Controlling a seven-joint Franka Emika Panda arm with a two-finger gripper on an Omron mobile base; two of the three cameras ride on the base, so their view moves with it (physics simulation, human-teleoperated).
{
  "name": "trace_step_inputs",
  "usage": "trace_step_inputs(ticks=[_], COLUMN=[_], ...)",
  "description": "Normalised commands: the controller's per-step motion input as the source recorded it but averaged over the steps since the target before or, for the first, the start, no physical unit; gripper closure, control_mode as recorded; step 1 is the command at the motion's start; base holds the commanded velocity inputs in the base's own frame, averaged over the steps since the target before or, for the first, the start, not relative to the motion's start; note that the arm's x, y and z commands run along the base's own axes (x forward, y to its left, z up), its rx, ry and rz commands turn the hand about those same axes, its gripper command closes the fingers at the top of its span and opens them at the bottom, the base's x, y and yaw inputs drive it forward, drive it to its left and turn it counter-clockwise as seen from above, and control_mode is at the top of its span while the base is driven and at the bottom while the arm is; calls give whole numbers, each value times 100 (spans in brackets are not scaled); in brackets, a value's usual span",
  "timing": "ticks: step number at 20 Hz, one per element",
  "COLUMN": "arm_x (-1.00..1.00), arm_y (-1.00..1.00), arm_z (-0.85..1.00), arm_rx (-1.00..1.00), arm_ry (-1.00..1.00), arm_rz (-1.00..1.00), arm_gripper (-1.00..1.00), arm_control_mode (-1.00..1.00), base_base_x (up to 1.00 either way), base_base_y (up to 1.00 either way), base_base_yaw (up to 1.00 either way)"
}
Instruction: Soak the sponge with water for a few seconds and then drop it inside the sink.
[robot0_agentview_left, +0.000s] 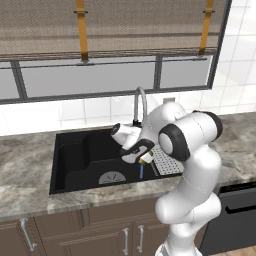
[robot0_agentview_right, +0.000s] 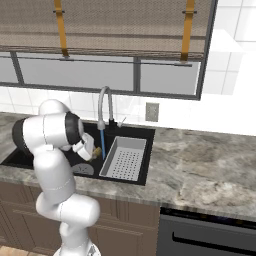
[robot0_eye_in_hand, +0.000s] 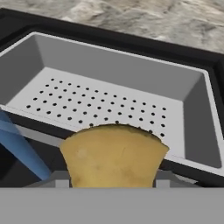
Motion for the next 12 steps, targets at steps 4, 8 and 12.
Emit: trace_step_inputs(ticks=[4, 8, 12], arm_x=[19, 31, 32], arm_y=[0, 0, 0], arm_z=[-14, -18, -17], arm_rx=[0, -1, -2], arm_ry=[1, 0, 0], arm_rz=[0, 0, 0], arm_gripper=[100, 100, 100], arm_control_mode=[-100, -100, -100], base_base_x=[0, 0, 0], base_base_y=[0, 0, 0], base_base_yaw=[0, 0, 0])
